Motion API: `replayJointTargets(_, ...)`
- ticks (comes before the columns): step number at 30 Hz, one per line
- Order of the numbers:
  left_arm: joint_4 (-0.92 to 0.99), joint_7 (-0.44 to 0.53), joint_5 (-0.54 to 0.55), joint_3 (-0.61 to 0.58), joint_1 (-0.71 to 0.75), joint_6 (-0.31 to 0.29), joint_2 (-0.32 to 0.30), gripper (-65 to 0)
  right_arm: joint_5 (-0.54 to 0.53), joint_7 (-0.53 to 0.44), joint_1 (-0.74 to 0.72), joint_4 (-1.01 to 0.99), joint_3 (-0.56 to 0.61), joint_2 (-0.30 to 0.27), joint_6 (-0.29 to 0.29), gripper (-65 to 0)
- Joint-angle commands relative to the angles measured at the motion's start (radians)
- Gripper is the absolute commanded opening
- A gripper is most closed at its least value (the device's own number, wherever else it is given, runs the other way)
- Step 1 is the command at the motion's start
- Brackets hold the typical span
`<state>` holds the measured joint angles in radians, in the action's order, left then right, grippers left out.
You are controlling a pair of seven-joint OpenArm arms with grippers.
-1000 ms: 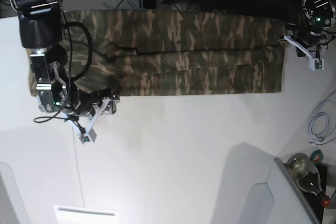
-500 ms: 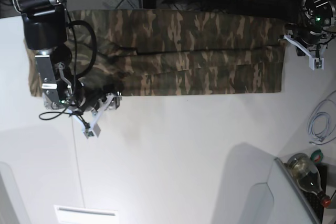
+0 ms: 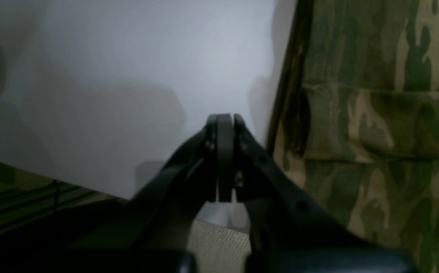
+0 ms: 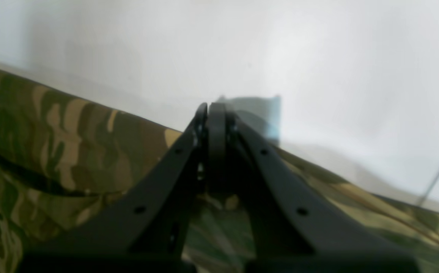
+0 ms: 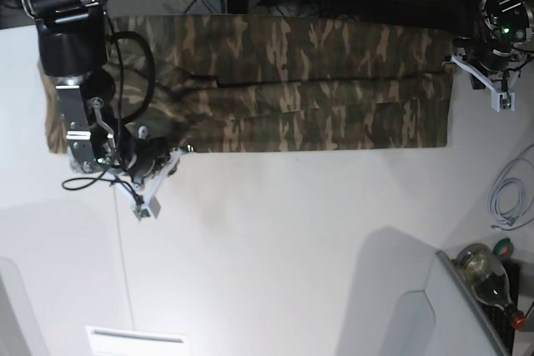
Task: Layout the t-shirt on the table in an organized manner, then fold the t-shirt properly
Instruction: 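Move the right gripper to the strip's end and grasp it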
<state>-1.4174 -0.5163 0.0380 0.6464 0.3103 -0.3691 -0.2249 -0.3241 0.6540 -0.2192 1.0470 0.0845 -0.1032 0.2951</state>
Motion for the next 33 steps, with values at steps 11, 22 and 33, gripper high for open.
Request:
replayJointTargets(11,-0.016,0.017,0.006,0.006,-0.003,0.005,-0.032,-65.0,-0.013,0.059,0.039,0.189,-0.01,-0.01,0.002,-64.1)
replayJointTargets(22,-0.023,0.017,0.006,0.014,0.008,0.005,-0.034,-65.0,-0.011,0.043,0.166,0.327,-0.265,-0.033,0.002,-39.2)
replayJointTargets(33,-0.018,0.017,0.006,0.034,-0.003,0.005,-0.028,-65.0,-0.011,-0.012,0.206,0.229,-0.392,-0.142,0.002,-25.2)
